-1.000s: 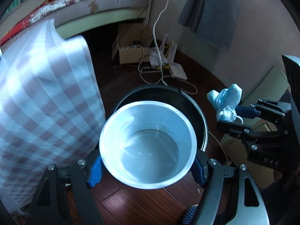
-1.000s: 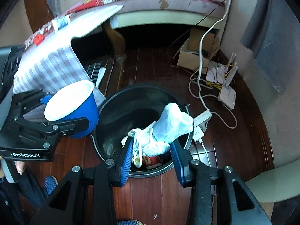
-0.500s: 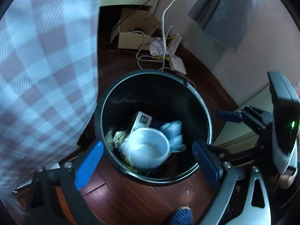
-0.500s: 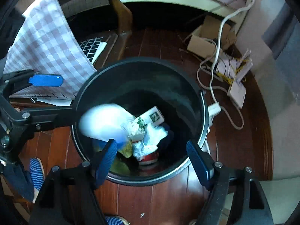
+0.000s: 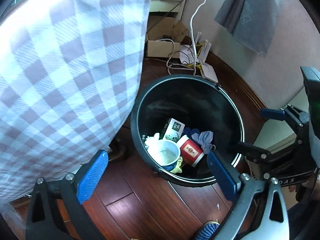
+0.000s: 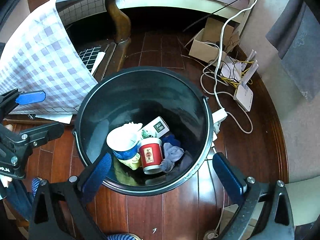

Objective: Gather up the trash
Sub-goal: 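Move both tools back over the table toward the red bag and cup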

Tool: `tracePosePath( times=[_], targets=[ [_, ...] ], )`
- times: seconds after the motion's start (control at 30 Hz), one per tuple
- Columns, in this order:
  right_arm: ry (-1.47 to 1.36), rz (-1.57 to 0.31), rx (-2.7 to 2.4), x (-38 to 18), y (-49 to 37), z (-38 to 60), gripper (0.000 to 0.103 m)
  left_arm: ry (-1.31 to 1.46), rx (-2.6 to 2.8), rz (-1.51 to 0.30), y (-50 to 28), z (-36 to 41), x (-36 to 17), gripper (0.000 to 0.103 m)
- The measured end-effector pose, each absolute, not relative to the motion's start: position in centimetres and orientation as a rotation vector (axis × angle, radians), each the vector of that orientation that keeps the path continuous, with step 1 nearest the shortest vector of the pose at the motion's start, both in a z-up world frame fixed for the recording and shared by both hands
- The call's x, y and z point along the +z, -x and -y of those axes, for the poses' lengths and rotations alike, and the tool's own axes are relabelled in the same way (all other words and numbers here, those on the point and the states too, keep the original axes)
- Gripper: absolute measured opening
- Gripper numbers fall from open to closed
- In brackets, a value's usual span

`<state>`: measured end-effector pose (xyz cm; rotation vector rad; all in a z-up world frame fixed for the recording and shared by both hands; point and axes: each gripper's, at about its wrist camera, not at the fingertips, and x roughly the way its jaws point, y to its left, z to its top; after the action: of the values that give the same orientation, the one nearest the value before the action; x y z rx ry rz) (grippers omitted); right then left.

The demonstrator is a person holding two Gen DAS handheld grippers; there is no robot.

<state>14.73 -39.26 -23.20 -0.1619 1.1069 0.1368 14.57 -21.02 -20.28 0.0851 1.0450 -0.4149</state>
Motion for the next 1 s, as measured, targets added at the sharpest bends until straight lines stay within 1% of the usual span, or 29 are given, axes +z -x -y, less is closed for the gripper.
tracePosePath(
  times=[0.23,0.47,1.0],
  targets=[
    [0.127,-1.08,0.121,-21.8,-14.1,38.9,0.102,-0.076,-0.388,-1.014,-14.1,20.3,-19.1,0.102],
    [0.101,-1.019,0.112,-19.0,-12.7,37.5,0.102,-0.08,-0.34,-0.975,-12.8,18.5,-17.4,0.102],
    [0.055,-0.924,0.076,-15.1,-10.3,34.0,0.102,-0.049,-0.25,-0.919,-9.6,13.8,-14.6,0.102]
  ],
)
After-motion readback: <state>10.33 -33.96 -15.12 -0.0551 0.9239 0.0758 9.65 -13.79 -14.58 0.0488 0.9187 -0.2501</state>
